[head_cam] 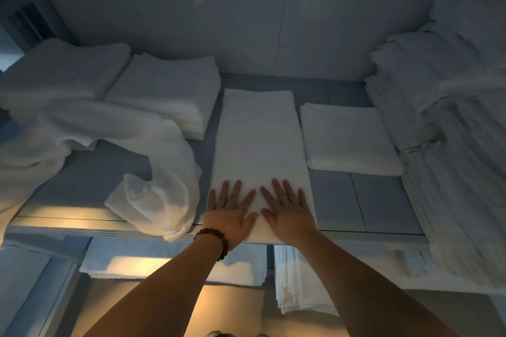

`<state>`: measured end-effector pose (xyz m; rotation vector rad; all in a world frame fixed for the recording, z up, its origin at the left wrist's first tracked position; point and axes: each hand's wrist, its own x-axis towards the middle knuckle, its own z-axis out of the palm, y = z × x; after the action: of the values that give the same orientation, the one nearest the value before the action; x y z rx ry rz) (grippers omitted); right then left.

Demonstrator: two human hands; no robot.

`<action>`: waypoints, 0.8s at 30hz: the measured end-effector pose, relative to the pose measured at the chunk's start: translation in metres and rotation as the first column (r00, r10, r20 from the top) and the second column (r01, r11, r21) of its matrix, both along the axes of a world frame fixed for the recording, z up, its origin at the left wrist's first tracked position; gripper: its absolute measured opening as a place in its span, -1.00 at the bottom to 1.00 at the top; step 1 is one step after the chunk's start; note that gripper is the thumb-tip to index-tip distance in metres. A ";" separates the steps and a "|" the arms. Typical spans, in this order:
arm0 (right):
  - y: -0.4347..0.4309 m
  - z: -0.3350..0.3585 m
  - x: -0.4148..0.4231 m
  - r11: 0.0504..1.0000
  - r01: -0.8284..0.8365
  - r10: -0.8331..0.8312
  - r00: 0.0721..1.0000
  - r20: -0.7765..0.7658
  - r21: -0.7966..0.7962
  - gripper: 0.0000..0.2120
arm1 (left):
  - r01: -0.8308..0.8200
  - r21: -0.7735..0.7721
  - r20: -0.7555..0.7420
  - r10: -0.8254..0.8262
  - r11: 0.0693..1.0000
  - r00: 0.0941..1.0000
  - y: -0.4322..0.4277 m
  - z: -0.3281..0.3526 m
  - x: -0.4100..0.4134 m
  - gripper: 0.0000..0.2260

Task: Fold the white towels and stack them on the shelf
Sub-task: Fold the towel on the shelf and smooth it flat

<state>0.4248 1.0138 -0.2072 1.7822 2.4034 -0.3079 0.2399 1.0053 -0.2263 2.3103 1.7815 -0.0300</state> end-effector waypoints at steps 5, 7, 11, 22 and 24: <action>-0.010 -0.011 0.011 0.995 0.017 -0.017 1.000 -0.001 0.095 -0.37 | -0.004 -0.004 0.001 0.004 1.000 1.000 -0.005 -0.003 -0.004 -0.28; -0.017 -0.010 0.012 0.993 -0.020 0.024 0.999 -0.030 0.118 -0.29 | 0.053 -0.017 -0.031 -0.054 0.998 0.998 -0.013 -0.002 -0.003 -0.10; -0.036 -0.015 0.025 0.979 -0.192 0.191 0.981 0.025 0.069 0.00 | 0.141 -0.016 -0.142 -0.142 0.990 0.980 -0.033 0.000 -0.006 0.03; -0.079 -0.003 0.020 0.992 -0.114 0.103 0.982 0.157 0.061 -0.02 | 0.007 -0.031 -0.283 -0.015 1.000 0.959 -0.070 0.013 0.012 -0.13; -0.085 0.001 0.018 0.993 -0.107 0.097 0.980 0.171 0.053 -0.07 | 0.000 -0.032 -0.306 -0.009 1.000 0.952 -0.075 0.015 0.017 -0.14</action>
<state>0.4424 0.9291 -0.2062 1.6297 2.3976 -0.0684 0.2565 0.9300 -0.2118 2.3922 1.8970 -0.4377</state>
